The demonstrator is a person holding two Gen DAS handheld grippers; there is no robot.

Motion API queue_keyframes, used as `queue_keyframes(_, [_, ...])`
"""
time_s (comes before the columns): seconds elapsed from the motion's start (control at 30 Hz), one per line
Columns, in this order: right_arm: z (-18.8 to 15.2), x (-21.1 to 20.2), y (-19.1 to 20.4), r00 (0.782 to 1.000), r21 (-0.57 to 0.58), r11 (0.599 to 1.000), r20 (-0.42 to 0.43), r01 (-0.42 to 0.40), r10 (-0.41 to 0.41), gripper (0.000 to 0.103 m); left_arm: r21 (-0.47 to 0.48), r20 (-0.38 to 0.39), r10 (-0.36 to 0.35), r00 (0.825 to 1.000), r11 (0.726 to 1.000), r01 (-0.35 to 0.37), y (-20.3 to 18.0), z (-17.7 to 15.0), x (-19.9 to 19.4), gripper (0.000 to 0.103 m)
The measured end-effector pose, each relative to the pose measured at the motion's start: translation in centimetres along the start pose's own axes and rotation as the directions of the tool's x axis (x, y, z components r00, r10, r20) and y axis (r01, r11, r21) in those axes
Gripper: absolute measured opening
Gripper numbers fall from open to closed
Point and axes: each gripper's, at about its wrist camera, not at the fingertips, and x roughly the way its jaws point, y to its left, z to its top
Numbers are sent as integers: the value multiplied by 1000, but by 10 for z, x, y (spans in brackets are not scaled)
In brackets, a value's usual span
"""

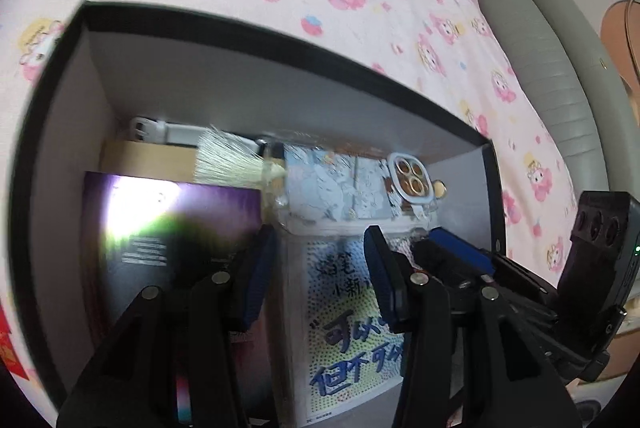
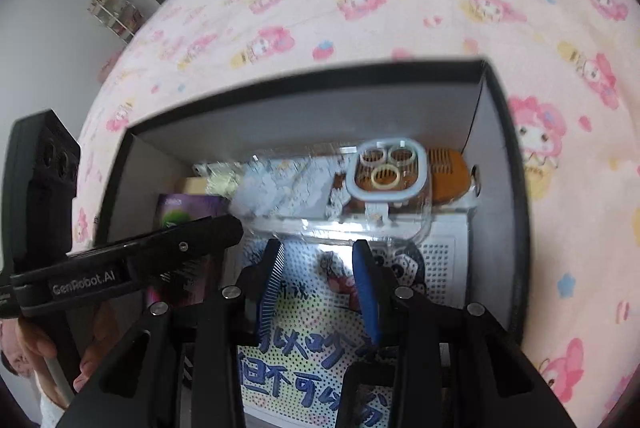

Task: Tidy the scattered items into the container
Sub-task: 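Open the right tool to release the phone case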

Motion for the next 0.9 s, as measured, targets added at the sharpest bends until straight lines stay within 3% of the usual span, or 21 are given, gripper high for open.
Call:
queue_keyframes(0.17, [11, 4, -7, 999, 45, 998, 23, -49, 48, 32, -48, 14, 23, 1000, 999, -22, 9, 10, 5, 42])
queue_keyframes(0.4, [14, 17, 1, 999, -11, 999, -3, 40, -40, 32, -10, 6, 40, 999, 999, -39, -8, 21, 20, 41])
queue_keyframes(0.63, [16, 21, -4, 999, -10, 999, -8, 52, -52, 32, -32, 3, -3, 1000, 999, 3, -3, 26, 21, 41])
queue_keyframes(0.73, [17, 19, -3, 998, -12, 998, -1, 59, -59, 32, -2, 42, -18, 999, 1000, 19, -7, 19, 8, 46])
queue_keyframes(0.9, [9, -10, 14, 970, -28, 973, 97, 228, -225, 34, 71, 148, 6, 989, 997, -17, -25, 7, -24, 62])
